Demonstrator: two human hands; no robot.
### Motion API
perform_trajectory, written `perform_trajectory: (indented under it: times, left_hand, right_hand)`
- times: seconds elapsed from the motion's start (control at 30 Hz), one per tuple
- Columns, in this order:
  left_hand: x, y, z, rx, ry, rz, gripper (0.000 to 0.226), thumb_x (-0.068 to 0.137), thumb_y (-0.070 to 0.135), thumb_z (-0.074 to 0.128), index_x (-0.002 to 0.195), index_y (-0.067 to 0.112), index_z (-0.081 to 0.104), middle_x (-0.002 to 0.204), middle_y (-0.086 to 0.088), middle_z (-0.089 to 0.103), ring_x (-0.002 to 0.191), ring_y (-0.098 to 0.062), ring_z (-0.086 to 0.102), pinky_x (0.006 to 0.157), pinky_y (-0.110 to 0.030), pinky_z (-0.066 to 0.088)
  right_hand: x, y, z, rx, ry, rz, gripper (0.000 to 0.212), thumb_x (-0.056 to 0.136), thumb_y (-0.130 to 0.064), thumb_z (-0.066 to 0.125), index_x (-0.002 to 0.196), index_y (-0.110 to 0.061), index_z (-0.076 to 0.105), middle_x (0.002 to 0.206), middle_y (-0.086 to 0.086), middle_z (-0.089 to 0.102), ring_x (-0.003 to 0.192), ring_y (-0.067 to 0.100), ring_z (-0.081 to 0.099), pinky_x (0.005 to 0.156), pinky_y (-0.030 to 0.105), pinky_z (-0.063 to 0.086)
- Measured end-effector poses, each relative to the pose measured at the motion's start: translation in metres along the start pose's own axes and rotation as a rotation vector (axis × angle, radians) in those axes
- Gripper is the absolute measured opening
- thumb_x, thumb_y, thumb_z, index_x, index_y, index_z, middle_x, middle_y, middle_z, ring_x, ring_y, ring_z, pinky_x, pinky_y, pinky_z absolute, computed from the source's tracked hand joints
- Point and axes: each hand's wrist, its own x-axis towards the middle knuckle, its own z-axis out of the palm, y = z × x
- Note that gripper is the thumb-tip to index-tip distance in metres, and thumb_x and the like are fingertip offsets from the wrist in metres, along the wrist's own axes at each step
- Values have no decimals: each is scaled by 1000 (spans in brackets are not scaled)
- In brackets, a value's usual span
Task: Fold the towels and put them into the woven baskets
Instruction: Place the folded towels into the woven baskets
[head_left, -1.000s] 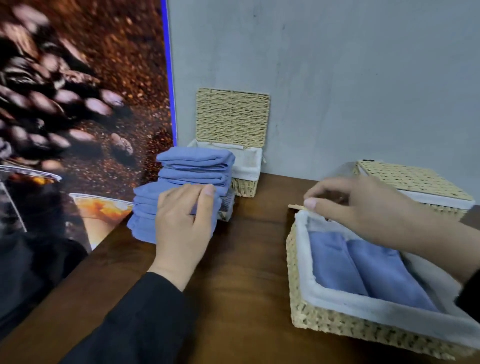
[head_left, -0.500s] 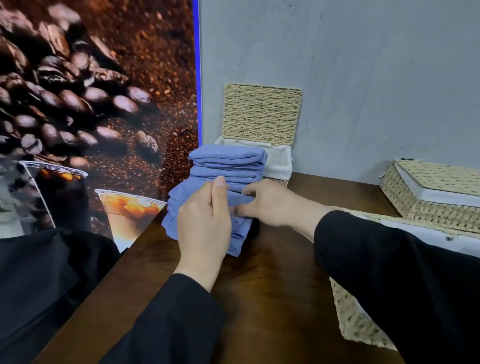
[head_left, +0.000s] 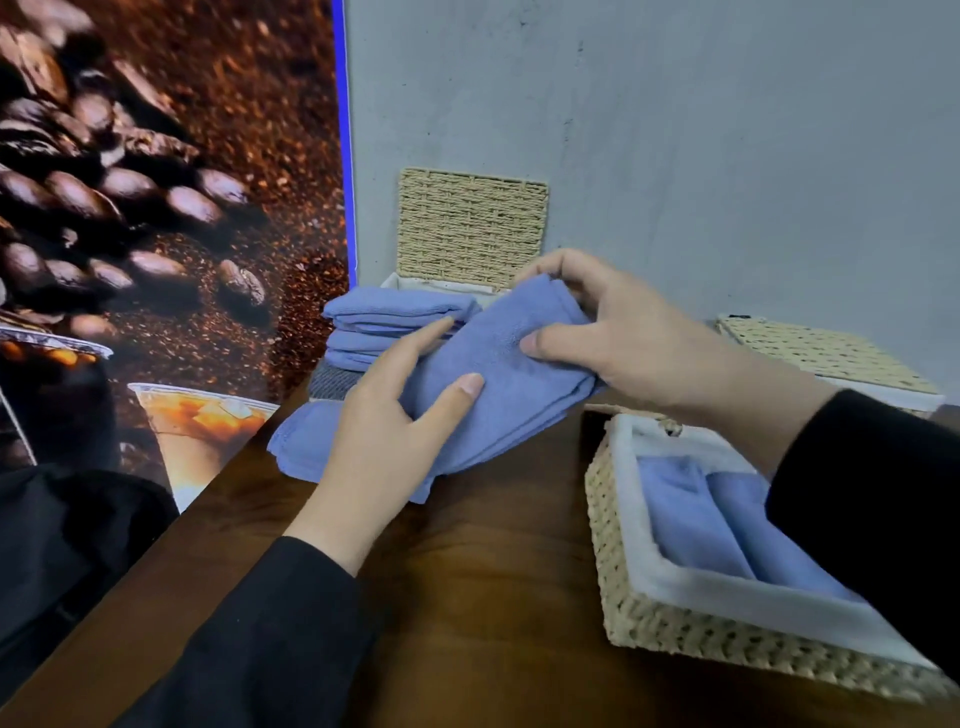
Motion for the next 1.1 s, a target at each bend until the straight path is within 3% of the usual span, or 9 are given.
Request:
perform_trajectory:
  times: [0.17, 0.3, 0.4, 0.6, 0.67, 0.77, 0.87, 0.97, 1.1]
  left_hand:
    - [7, 35, 27, -228, -423, -156, 43, 80, 50, 72, 121, 41, 64, 117, 19, 71, 108, -2, 67, 92, -35, 53]
    - [4, 65, 68, -425, -263, -241, 22, 87, 26, 78, 106, 17, 72, 100, 1, 77, 91, -13, 73, 78, -33, 54]
    - [-6, 80, 95, -508, -242, -264, 25, 88, 31, 75, 106, 14, 71, 99, 1, 77, 91, -14, 73, 79, -36, 59]
    - [-24, 43, 98, -251, -13, 52, 35, 95, 57, 39, 91, 36, 67, 69, 15, 62, 64, -5, 58, 61, -20, 45]
    - [-24, 24, 97, -189, 4, 33, 36, 96, 55, 37, 92, 35, 67, 69, 7, 61, 61, -9, 56, 60, -27, 45]
    - [-24, 15, 99, -123, -35, 19, 35, 97, 53, 37, 92, 35, 66, 70, 9, 61, 66, -8, 59, 63, -19, 44]
    - [-24, 11, 101, -67, -110, 30, 31, 99, 47, 41, 95, 32, 67, 77, 14, 62, 75, -8, 61, 68, -14, 44]
    - [-24, 11, 104, -76, -153, 20, 25, 98, 39, 46, 99, 29, 69, 86, 21, 64, 87, -8, 63, 75, -12, 45]
    - [-24, 14, 106, -52, -165, 42, 16, 100, 31, 53, 106, 33, 69, 98, 18, 65, 97, -6, 61, 79, -7, 42]
  right_hand:
    - [-31, -7, -48, -21, 156, 22, 36, 89, -13, 76, 116, -32, 62, 101, -1, 73, 86, 6, 67, 80, 25, 54]
    - [-60, 7, -69, 350, 352, 307, 56, 80, -49, 75, 127, -25, 59, 106, -4, 72, 92, 9, 72, 80, 34, 57]
    - [-92, 24, -64, 593, 190, 436, 46, 89, -41, 67, 127, -17, 63, 118, 5, 75, 107, 26, 73, 89, 44, 60]
    - [-115, 45, -74, 554, 208, 495, 33, 94, -30, 64, 123, -15, 70, 116, 5, 76, 103, 20, 73, 79, 33, 61]
    - [-119, 54, -74, 455, 129, 581, 29, 96, -31, 64, 118, -14, 72, 110, 4, 77, 99, 19, 74, 86, 38, 58]
    - [-120, 64, -65, 294, 111, 690, 16, 98, -28, 65, 99, -13, 72, 77, -5, 75, 63, 8, 70, 63, 27, 54]
    - [-121, 74, -53, 237, 77, 783, 20, 97, -27, 68, 108, -11, 72, 91, 3, 79, 84, 21, 77, 79, 35, 62]
    - [-117, 80, -57, 9, 74, 804, 33, 92, -41, 72, 106, -11, 73, 85, 1, 78, 76, 19, 75, 70, 33, 62]
    - [-115, 70, -79, -613, 222, 490, 58, 73, -70, 70, 119, -36, 60, 103, -16, 62, 91, 2, 62, 78, 26, 49]
